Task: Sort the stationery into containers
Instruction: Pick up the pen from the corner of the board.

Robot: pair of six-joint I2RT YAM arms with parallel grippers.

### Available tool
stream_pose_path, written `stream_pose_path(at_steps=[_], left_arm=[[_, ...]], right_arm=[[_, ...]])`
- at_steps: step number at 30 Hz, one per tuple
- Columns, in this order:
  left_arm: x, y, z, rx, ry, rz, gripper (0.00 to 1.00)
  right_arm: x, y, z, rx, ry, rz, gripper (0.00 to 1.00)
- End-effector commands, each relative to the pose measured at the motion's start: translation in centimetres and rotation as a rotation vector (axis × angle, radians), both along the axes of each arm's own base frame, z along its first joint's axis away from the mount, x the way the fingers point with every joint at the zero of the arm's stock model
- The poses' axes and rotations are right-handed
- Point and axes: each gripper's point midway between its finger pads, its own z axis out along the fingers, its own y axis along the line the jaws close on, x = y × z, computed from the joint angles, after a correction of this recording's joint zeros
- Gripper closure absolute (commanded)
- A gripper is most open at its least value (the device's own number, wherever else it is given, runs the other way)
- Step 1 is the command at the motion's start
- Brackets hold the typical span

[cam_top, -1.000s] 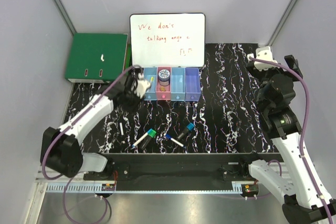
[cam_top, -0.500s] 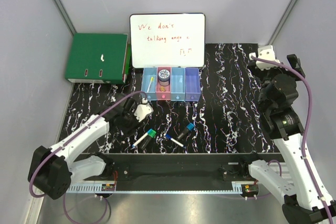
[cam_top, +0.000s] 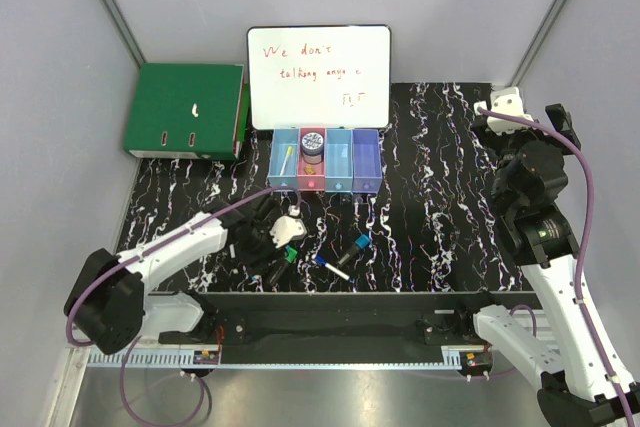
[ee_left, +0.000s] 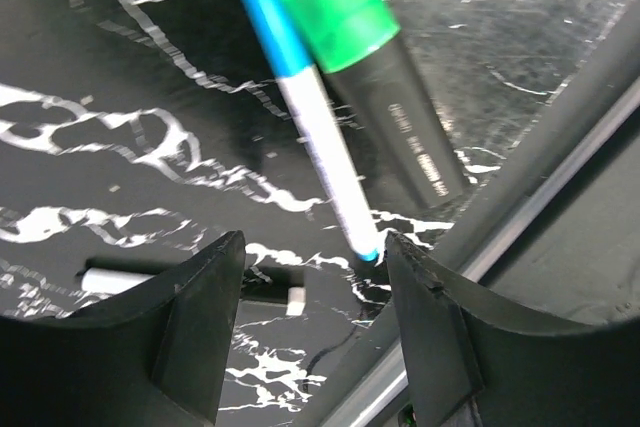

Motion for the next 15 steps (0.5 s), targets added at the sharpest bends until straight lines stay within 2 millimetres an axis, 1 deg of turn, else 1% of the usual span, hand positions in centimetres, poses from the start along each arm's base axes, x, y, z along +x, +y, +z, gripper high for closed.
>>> stream_pose_path(at_steps=[1,3,4,6,7,9,12,14,15], left_arm=[[0.3,-1.9,0.7,-0.034,0.014,-0.049,0.37],[0.5,-2.3,0.7,-0.029,0.022,-0.046,0.37],[0.6,-2.4,0.1,-0.008,0.041,-0.046,0.37],[1.1,-2.7,-0.2,0.016,0.042,-0.029,0.37],[1.1,-2.7,-0.7,0.035,0.063,-0.028,0.37],[1.9,-3.0,-0.9,0.045,0.052,-0.013,0.37],[2.8,-2.9,-1.6,0.075,0.035,0.005,0.38],[3.2,-2.6,-2.1,0.100,0.027,0.017,0.39],[3.1,-2.6,-2.4,0.110,0.037,0.015,0.39]], right_arm=[[-0.7,-0.4,1.8,0.017,-0.057,-0.006,0.03],[-0.7,-0.4,1.9,0.023,-0.062,-0.006,0.03],[-0.7,-0.4,2.0,0.026,-0.065,-0.005,0.03],[-0.8,-0.5,2.3,0.031,-0.073,-0.008,0.03],[-0.8,-0.5,2.5,0.033,-0.075,-0.008,0.03],[-1.0,-0.5,3.0,0.040,-0.084,-0.009,0.03],[-1.2,-0.6,3.6,0.050,-0.092,-0.008,0.03],[-1.3,-0.7,3.9,0.055,-0.098,-0.010,0.03],[-1.4,-0.7,3.9,0.060,-0.099,-0.011,0.03]])
